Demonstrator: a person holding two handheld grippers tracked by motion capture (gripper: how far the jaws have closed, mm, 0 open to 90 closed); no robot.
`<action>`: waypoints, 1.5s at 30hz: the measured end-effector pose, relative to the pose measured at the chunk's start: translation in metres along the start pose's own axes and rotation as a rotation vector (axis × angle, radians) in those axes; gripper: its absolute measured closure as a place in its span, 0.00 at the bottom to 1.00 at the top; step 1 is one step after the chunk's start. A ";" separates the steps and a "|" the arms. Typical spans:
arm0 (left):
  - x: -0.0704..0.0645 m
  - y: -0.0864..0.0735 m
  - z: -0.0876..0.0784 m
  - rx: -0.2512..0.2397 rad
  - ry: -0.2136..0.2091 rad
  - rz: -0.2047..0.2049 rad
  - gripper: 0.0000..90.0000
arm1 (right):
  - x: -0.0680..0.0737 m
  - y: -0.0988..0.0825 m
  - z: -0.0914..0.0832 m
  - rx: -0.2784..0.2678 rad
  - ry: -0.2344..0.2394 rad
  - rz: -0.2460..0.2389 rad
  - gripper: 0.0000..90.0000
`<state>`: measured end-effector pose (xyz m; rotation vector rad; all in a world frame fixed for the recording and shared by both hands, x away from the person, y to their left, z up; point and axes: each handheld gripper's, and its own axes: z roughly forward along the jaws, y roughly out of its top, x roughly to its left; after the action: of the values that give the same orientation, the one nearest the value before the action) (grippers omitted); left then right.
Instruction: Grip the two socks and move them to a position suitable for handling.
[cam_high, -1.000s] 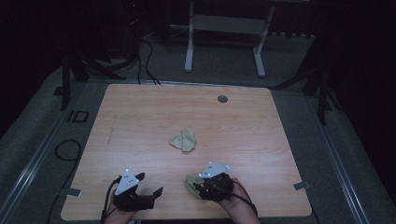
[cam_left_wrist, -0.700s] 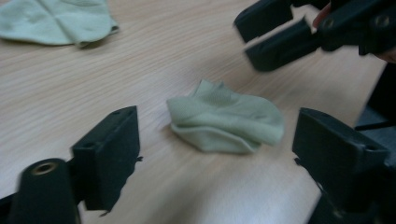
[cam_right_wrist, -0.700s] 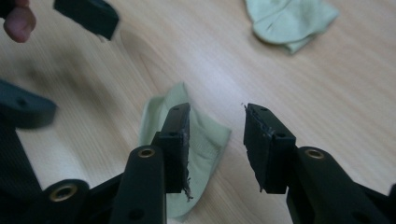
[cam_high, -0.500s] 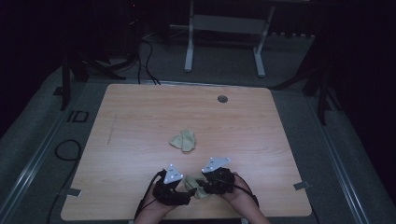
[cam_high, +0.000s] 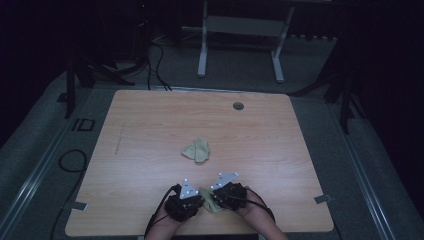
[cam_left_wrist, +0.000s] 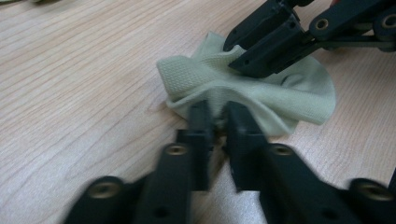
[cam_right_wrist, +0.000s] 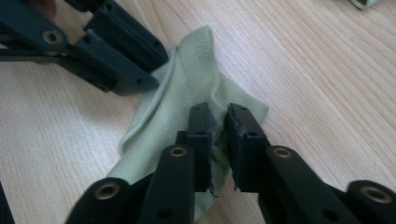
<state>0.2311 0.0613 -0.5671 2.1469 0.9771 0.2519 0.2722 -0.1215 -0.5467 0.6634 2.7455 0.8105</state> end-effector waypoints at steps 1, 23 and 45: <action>0.000 0.000 0.001 0.002 0.001 -0.001 1.00 | 0.000 0.000 0.000 0.001 -0.009 -0.001 0.92; 0.001 0.001 0.000 0.014 0.011 0.006 1.00 | -0.018 -0.007 -0.062 -0.113 -0.061 0.121 0.94; -0.013 0.024 -0.011 -0.034 -0.002 0.044 1.00 | -0.051 -0.069 -0.084 -0.036 -0.117 0.267 0.95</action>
<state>0.2302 0.0480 -0.5407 2.1386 0.9186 0.2858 0.2652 -0.2367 -0.5120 1.0510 2.5650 0.8431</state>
